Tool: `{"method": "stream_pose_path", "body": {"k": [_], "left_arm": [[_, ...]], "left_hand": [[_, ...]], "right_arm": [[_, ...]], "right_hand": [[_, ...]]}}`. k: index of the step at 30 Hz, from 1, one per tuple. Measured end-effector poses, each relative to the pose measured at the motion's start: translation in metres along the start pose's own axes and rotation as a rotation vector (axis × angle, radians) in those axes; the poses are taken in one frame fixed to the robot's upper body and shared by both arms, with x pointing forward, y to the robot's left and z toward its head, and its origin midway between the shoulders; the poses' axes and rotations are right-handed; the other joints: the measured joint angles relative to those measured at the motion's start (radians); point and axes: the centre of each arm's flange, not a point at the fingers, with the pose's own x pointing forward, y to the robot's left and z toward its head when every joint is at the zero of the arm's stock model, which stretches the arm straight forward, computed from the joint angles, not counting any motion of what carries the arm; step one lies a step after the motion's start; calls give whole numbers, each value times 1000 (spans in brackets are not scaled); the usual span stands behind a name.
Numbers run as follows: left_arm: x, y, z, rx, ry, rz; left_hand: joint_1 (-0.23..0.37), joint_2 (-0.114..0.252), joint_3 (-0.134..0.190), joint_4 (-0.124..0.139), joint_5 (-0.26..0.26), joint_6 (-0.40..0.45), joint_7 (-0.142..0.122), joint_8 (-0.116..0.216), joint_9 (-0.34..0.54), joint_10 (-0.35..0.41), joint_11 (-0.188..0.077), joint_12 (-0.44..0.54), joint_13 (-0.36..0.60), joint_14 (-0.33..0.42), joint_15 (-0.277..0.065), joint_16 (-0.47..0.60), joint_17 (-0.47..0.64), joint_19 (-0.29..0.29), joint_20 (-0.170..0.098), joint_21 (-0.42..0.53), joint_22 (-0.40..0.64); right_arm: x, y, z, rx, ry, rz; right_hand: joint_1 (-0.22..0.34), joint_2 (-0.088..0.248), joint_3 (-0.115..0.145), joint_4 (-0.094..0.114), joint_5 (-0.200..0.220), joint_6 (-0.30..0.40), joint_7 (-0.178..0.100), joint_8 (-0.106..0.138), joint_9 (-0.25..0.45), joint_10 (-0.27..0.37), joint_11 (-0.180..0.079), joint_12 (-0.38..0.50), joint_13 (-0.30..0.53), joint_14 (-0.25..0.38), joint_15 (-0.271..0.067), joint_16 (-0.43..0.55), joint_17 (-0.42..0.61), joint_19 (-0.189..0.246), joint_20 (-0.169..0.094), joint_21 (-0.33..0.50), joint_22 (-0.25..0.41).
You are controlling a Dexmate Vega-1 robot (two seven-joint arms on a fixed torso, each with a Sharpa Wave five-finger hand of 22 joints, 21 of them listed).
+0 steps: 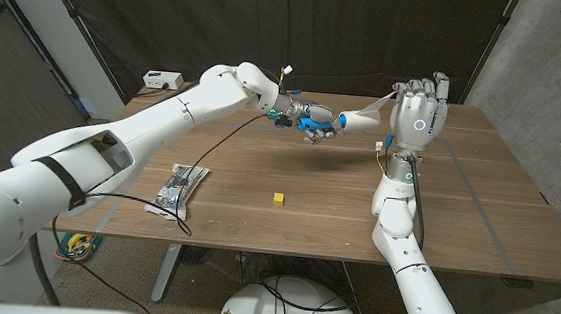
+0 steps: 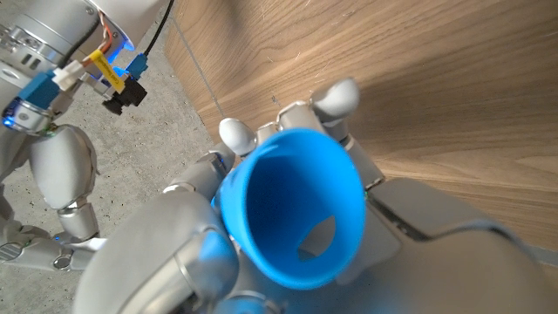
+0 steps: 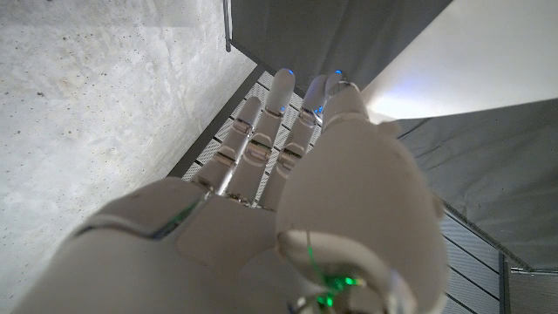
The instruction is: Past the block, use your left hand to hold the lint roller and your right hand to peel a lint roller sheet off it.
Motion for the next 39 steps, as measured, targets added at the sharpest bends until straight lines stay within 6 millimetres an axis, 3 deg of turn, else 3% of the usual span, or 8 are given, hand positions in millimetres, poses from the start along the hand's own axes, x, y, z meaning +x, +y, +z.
{"method": "stream_pose_path", "body": {"k": [17, 25, 35, 37, 39], "left_arm": [[0, -1, -5, -11, -7, -3], [-2, 0, -6, -11, -8, -3], [-3, 0, -6, -12, -11, -2], [-4, 0, -6, -12, -12, -2], [-4, -1, -6, -13, -14, -2]], "left_hand": [[0, 0, 0, 0, 0, 0, 0, 0, -1, 0, 0, -1, 0, 0, 0, 0, -1, 0, 0, 0, 3], [0, 0, 0, 0, 0, 0, 0, 0, -1, 0, 0, -3, 0, 0, 0, 0, -1, 0, 0, 0, 2], [0, 0, 0, 0, 0, 0, 0, 0, 2, 0, 0, 0, -1, 0, 0, 0, 1, 0, 0, 0, 2], [0, 0, 0, 0, 0, 0, 0, 0, 1, 0, 0, 0, -1, 0, 0, 0, 1, 0, 0, 0, 3], [0, 0, 0, 0, 0, 0, 0, 0, 0, 0, 0, 0, -1, 0, 0, 0, 1, 0, 0, 0, 1]], "right_arm": [[10, -3, -5, 6, 47, -15], [11, -2, -6, 7, 66, -14], [12, -1, -6, 22, 89, -7], [12, 0, -7, 24, 91, -6], [12, 0, -7, 28, 95, -5]], "right_hand": [[15, 7, -8, 3, 1, 3, 3, -16, 3, 4, 4, 1, 0, 0, 0, -15, 14, -9, 2, 11, 5], [15, 8, -22, 17, 0, -8, -8, -37, 3, -4, -4, 2, 0, 0, 0, -35, 14, -9, 2, 24, 2], [11, 28, -26, 21, 4, -23, -4, -44, 8, -6, -6, -3, 0, 13, -2, -57, 11, -8, 2, 39, -3], [11, 30, -21, 26, 9, -28, -5, -45, 8, -6, -6, -6, 0, 30, -2, -62, 5, 21, 5, 49, -4], [8, 34, -15, 31, 12, -66, -11, -52, 8, -16, -15, -27, 0, 43, -8, -85, -13, 48, 26, 66, -10]]}}
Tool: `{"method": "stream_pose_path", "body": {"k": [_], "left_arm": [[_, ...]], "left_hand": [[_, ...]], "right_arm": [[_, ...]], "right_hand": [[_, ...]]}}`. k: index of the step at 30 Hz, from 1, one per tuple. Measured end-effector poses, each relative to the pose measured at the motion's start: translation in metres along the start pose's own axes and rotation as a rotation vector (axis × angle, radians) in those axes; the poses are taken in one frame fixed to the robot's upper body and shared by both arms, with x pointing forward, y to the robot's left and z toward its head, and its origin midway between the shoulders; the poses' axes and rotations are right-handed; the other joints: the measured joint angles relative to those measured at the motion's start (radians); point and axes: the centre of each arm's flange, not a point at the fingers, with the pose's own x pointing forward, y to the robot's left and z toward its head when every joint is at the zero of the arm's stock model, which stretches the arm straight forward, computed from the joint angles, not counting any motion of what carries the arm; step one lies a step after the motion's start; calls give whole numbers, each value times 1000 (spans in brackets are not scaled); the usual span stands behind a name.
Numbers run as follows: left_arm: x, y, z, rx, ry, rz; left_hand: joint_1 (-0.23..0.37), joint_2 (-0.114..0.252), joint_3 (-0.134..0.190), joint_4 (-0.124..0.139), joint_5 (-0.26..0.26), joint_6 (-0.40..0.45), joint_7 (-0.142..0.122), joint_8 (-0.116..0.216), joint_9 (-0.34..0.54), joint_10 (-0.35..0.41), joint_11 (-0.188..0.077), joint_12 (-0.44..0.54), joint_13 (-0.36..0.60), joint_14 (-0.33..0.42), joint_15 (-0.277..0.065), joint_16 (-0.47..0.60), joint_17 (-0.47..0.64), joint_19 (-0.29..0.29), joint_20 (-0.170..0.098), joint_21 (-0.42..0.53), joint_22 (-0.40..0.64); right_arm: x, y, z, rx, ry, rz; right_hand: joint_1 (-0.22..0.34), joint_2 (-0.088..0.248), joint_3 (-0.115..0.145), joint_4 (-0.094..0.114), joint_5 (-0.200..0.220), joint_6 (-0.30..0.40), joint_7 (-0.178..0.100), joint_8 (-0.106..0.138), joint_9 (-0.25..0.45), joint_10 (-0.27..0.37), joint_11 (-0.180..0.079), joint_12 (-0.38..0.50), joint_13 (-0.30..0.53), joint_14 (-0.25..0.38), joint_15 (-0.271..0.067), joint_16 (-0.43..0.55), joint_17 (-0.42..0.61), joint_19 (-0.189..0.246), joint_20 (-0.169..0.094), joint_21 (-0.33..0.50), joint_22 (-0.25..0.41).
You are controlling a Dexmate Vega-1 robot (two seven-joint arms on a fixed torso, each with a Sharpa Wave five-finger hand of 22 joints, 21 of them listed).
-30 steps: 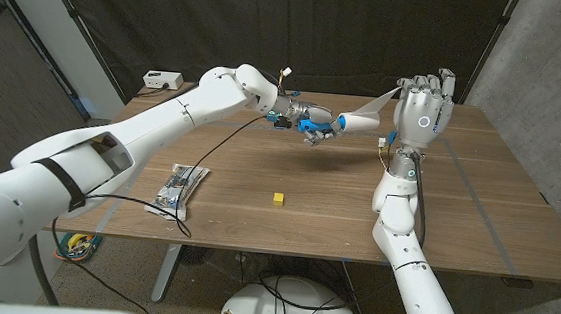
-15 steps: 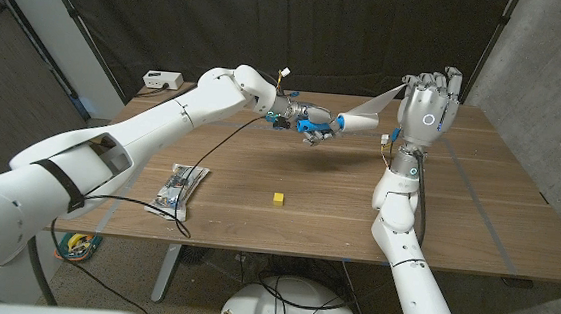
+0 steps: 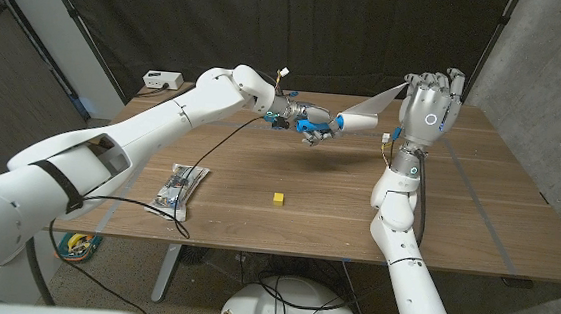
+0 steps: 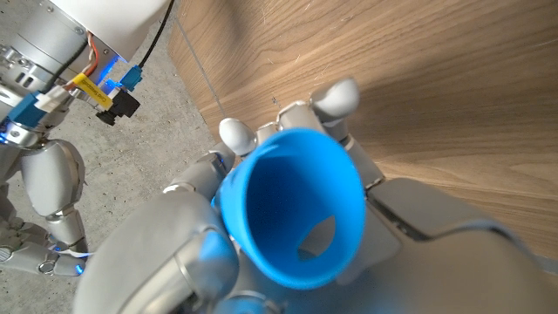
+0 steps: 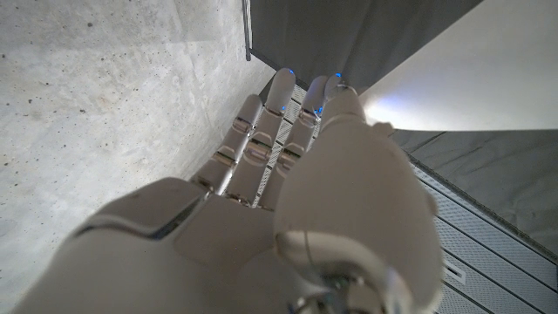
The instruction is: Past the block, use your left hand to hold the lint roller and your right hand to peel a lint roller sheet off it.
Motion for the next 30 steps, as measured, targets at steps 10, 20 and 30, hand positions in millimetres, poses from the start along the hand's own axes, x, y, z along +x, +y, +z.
{"method": "stream_pose_path", "body": {"k": [10, 20, 30], "left_arm": [[0, -1, 0, -2, -7, 0], [1, -2, 3, 1, -14, -3], [-2, -5, 1, -1, -28, 13]], "left_hand": [[0, 0, 0, 0, 0, 0, 0, 0, 2, 0, 0, 0, 0, 0, 0, -1, -1, 0, 0, 0, -1], [0, 0, 0, 0, 0, 0, 0, 0, 0, 0, 0, 0, 1, 0, 0, -1, 5, 0, 0, 0, -5], [0, 0, 0, 0, 0, 0, 0, 0, 0, 0, 0, -1, 1, 0, 0, -1, 2, 0, 0, 0, -7]], "right_arm": [[4, -3, -1, -4, 94, 6], [7, -4, -9, -54, 210, 27], [2, -2, -16, 6, 171, 23]], "right_hand": [[-276, -120, -45, 43, 23, -1033, 32, -29, -1, -866, 54, -249, -29, -568, 71, -181, -287, -119, 58, -79, -13], [-381, -48, -66, 112, 49, -1053, 56, 12, -3, -917, 101, -215, -61, -635, 77, -146, -361, -96, 97, -113, -16], [-446, 53, 8, 169, -9, -947, 63, 31, -6, -847, 108, -199, -84, -577, 77, -131, -401, -70, 97, -124, -16]]}}
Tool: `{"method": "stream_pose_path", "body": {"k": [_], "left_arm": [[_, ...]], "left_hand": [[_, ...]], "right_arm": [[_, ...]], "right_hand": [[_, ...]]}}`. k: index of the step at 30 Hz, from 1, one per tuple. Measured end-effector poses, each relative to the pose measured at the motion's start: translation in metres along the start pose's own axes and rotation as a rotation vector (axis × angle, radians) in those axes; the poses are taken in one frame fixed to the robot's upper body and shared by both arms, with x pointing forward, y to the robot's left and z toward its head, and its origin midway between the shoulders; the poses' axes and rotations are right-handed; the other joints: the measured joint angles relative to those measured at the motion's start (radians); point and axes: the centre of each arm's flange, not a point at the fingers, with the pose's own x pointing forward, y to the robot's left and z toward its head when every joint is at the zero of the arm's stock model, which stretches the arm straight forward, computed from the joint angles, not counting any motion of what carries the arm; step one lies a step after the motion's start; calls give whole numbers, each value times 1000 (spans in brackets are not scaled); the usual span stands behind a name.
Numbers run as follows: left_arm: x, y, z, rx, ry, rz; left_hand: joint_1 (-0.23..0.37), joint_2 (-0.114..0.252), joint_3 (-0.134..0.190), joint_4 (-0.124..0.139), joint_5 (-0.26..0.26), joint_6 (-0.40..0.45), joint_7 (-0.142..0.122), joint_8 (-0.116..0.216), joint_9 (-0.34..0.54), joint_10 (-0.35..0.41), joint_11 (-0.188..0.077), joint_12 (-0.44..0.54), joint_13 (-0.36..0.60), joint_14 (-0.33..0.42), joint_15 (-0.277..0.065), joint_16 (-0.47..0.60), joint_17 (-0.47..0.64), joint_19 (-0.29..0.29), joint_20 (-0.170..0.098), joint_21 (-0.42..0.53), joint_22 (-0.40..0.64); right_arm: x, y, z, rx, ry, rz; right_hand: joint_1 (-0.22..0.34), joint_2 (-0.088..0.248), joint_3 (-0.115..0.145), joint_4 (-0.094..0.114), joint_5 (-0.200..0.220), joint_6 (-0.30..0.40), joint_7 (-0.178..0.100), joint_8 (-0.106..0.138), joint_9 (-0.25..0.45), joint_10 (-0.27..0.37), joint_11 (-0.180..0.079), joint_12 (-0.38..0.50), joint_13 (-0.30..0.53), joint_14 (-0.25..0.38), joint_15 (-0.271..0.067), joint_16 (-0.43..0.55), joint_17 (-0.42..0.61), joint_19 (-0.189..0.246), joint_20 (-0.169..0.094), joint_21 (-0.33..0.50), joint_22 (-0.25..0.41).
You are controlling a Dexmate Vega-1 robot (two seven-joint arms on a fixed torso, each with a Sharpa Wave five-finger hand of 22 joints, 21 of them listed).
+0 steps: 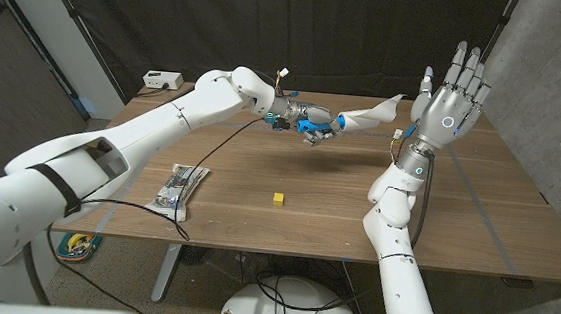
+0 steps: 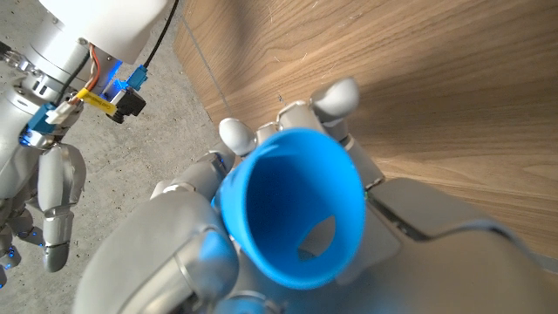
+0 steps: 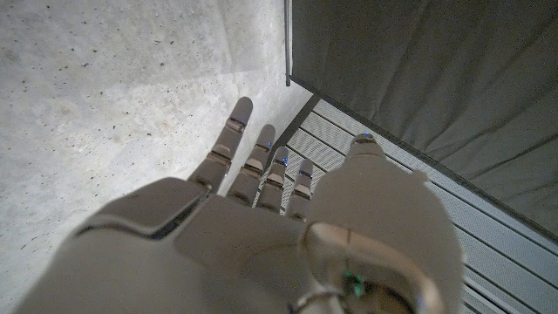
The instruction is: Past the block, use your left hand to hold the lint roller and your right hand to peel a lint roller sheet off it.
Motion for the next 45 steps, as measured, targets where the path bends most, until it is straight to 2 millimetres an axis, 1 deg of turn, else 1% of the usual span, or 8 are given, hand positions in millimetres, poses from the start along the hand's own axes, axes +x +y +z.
{"method": "stream_pose_path", "body": {"k": [4, 9, 21, 30, 33, 35, 40, 45], "left_arm": [[-2, -1, -2, -1, -4, 3], [-7, -3, -6, -3, -11, 13], [-15, -7, -16, -33, -21, 71], [-22, -19, -29, -161, -75, 251], [-24, -12, -30, -179, -80, 309], [-24, -25, -39, -254, -115, 372], [-27, -32, -49, -339, -147, 483], [-31, -37, -59, -417, -176, 602]], "left_hand": [[0, 0, 0, 0, 0, 0, 0, 0, 0, 0, 0, -1, 0, 0, 0, -1, 2, 0, 0, 0, 0], [0, 0, 0, 0, 0, 0, 0, 0, -5, 0, 0, -2, 0, 0, 0, -4, 2, 0, 0, 0, 3], [0, 0, 0, 0, 0, 0, 0, 0, 3, 0, 0, 1, -1, 0, 0, -4, -5, 0, 0, 0, -7], [0, 0, 0, 0, 0, 0, 0, 0, 4, -5, -5, 1, 0, 0, 0, -22, -15, 0, 0, -2, -25], [0, 0, -3, 3, 0, 0, 0, 0, 5, -5, -5, 1, 0, 0, 0, -30, -34, 0, 0, -8, -39], [0, 0, -3, 3, 0, 0, 0, 0, 10, -5, -5, 1, 0, 0, 0, -37, -37, 0, 0, -8, -44], [0, 0, -4, 4, 0, 0, 0, 0, 9, -13, -13, 1, 0, 0, 0, -39, -34, 0, 0, -19, -69], [0, 0, -10, 10, -4, -17, 1, -5, 7, -32, -19, 1, -2, -6, -2, -87, -87, 0, 0, -53, -156]], "right_arm": [[-2, -1, 3, 47, -34, -1], [-3, -3, 7, 81, -55, -2], [-7, -11, 12, 117, -61, -3], [-6, -11, 6, 189, -23, 2], [-5, -9, 3, 180, -15, 2], [-5, -9, 7, 282, -15, 6], [-4, -10, 11, 383, -24, 25], [0, -11, 11, 480, -56, 63]], "right_hand": [[-51, -19, -2, 32, -26, 12, -1, -6, 1, 11, 7, 0, -7, 4, -1, 0, -12, 1, 14, 0, 0], [-85, -27, 4, 46, -51, 50, 2, -6, 1, 50, 13, 8, -14, 48, -1, 0, -30, 9, 25, -7, 0], [-95, -26, 16, 43, -66, 82, 11, -6, -2, 78, 17, 15, -19, 66, -5, 0, -49, 24, 11, -8, 0], [-103, -34, 26, 42, -83, 127, 16, 0, -1, 110, 24, 15, -22, 96, -3, 0, -64, 37, 13, -13, 0], [-108, -40, 26, 42, -85, 133, 15, 0, -1, 116, 29, 21, -23, 102, -5, 6, -69, 40, 17, -15, 0], [-114, -45, 26, 42, -92, 136, 18, 0, -1, 116, 29, 21, -23, 102, -5, 6, -74, 40, 8, -15, 0], [-131, -62, 26, 42, -100, 136, 18, 0, -1, 115, 29, 19, -23, 102, -5, 5, -83, 31, -4, -26, 0], [-146, -78, 20, 36, -114, 143, 25, -6, -1, 117, 42, 10, -28, 81, -3, -15, -103, 7, 6, -45, 0]]}}
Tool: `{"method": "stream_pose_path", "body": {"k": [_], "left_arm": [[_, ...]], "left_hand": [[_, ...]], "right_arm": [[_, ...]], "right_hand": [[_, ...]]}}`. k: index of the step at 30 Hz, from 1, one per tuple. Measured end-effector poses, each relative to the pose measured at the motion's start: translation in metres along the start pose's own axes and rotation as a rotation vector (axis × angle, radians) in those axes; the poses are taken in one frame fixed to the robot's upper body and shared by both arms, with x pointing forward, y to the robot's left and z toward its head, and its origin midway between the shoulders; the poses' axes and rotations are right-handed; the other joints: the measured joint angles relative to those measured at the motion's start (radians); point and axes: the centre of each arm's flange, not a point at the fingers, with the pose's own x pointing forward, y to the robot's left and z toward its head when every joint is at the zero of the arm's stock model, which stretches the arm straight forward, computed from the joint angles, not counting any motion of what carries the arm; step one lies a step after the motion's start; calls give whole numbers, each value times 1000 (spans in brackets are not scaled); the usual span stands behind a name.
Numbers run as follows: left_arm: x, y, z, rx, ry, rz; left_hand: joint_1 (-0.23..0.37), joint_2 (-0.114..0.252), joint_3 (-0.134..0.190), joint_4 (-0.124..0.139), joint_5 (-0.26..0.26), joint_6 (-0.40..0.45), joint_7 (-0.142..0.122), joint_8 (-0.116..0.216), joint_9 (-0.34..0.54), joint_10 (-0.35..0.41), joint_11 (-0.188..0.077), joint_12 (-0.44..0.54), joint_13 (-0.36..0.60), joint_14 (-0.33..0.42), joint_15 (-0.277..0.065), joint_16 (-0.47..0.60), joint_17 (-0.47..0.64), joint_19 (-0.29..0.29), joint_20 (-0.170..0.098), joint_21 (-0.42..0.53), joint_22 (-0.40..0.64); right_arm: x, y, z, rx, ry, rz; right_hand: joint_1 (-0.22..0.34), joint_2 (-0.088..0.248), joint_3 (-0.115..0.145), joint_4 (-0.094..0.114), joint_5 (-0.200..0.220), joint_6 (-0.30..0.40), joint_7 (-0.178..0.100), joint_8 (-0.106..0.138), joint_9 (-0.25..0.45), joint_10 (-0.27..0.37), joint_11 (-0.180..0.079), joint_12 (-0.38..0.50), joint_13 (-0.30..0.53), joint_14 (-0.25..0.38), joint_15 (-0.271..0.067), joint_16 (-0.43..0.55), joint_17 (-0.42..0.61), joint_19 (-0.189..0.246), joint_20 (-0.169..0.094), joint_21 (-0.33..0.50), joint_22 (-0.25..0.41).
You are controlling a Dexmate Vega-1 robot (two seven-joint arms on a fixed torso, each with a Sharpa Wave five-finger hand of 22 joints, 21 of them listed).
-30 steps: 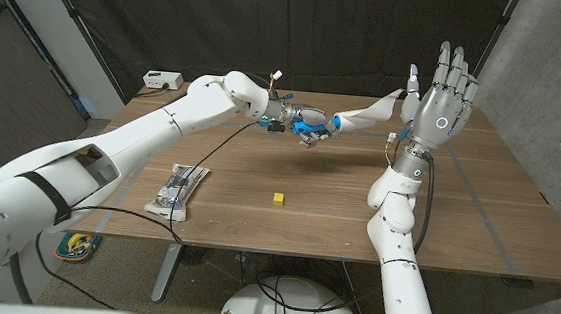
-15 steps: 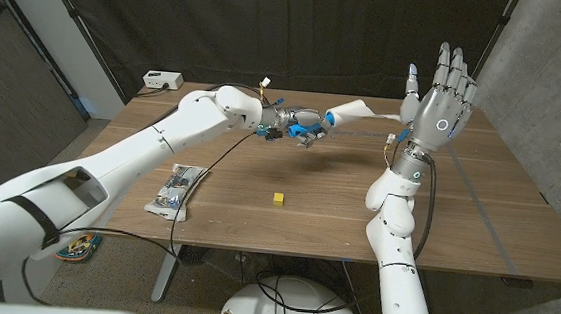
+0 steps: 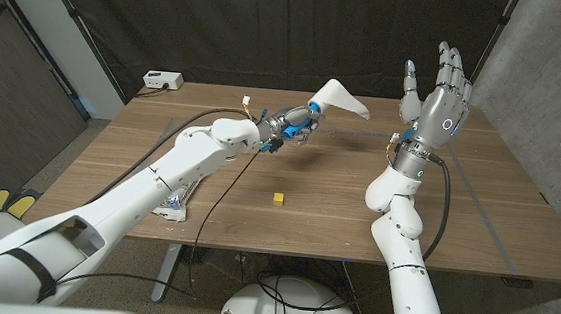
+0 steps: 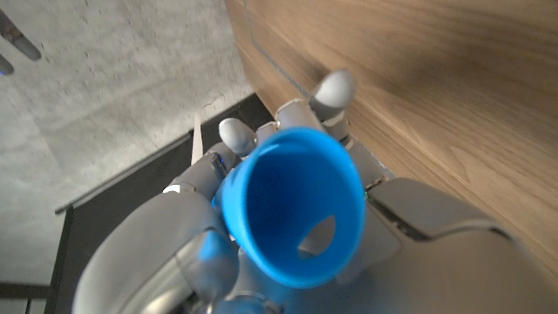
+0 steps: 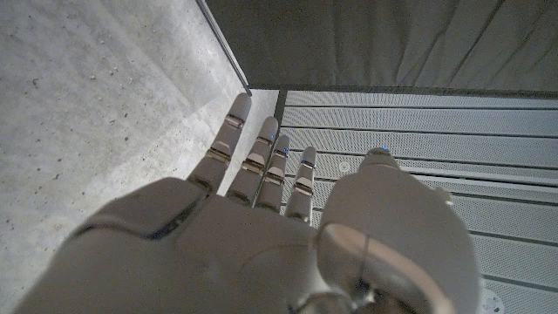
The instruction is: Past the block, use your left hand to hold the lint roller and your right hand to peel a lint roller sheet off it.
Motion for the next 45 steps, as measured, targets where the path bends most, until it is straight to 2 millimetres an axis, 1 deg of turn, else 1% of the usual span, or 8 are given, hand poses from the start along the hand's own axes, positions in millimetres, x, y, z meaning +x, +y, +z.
{"method": "stream_pose_path", "body": {"k": [3, 10, 17, 28, 29, 34, 39, 45], "left_arm": [[-5, 2, -5, -42, -17, 68], [-14, 4, -14, -114, -70, 178], [-21, 7, -29, -171, -118, 255], [-27, 17, -23, -201, -202, 341], [-34, 18, -48, -237, -162, 376], [-38, 22, -55, -251, -144, 423], [-39, 24, -62, -266, -106, 451], [-50, 30, -70, -305, -65, 483]], "left_hand": [[0, 0, -5, 4, 0, -9, 1, -11, -9, -17, 4, 0, -1, -9, -1, -45, -55, -8, -1, -14, -45], [1, 2, -14, 14, 0, -34, -2, -28, -30, -44, 2, -39, -41, -3, 6, -163, -227, -11, -1, -40, -165], [4, 4, -22, 22, 0, -59, 5, -38, -41, -47, -2, -64, -63, 3, 5, -197, -287, -18, 3, -46, -217], [7, 7, -37, 37, 0, -101, 10, -119, -146, -51, 10, -383, -535, -22, 4, -404, -560, -58, 17, -76, -387], [4, 9, -37, 37, 0, -105, 10, -128, -159, -56, 15, -403, -565, -37, 8, -421, -573, -66, 20, -82, -391], [-11, 24, -44, 44, 0, -151, 21, -184, -224, -97, 37, -497, -691, -101, 29, -499, -614, -112, 35, -125, -398], [-64, 39, -54, 54, 0, -225, 53, -271, -307, -221, 81, -632, -813, -230, 72, -611, -662, -225, 100, -199, -397], [-144, 58, -52, 55, 0, -388, 59, -480, -430, -456, 143, -842, -929, -518, 178, -779, -733, -483, 252, -333, -395]], "right_arm": [[4, -2, -3, 57, -21, 47], [16, -3, -16, 185, 21, 182], [23, 3, -30, 311, 146, 322], [39, -4, -21, 374, 121, 361], [28, 15, -43, 501, 359, 476], [27, 19, -40, 530, 379, 507], [25, 22, -37, 529, 365, 524], [18, 26, -36, 565, 403, 528]], "right_hand": [[-9, -1, 0, 0, -7, 3, 4, -3, 2, -14, 14, -8, 0, -19, 2, -11, -16, -17, 3, -12, 0], [-39, 3, 0, 0, -29, -30, 4, -27, 3, -48, 27, -30, -5, -68, 8, -20, -57, -56, 73, -38, 0], [-82, 1, -2, 3, -33, -74, 12, -36, 3, -90, 43, -41, -5, -118, 57, -27, -84, -76, 123, -63, 0], [-121, -12, -13, 13, -37, -99, 27, -43, 3, -109, 62, -45, -5, -138, 86, -27, -96, -82, 129, -81, 0], [-125, -8, -14, 14, -37, -99, 27, -43, 3, -111, 64, -45, -5, -141, 88, -27, -98, -82, 129, -81, 0], [-133, -8, -20, 14, -37, -99, 27, -43, 2, -111, 64, -45, -5, -142, 89, -23, -101, -82, 129, -88, 0], [-137, -4, -20, 14, -37, -99, 27, -39, 2, -99, 60, -37, -5, -142, 89, -15, -105, -91, 130, -97, 0], [-140, -8, -16, 11, -37, -91, 27, -35, 2, -94, 54, -35, -5, -133, 80, -11, -105, -103, 128, -104, 0]]}}
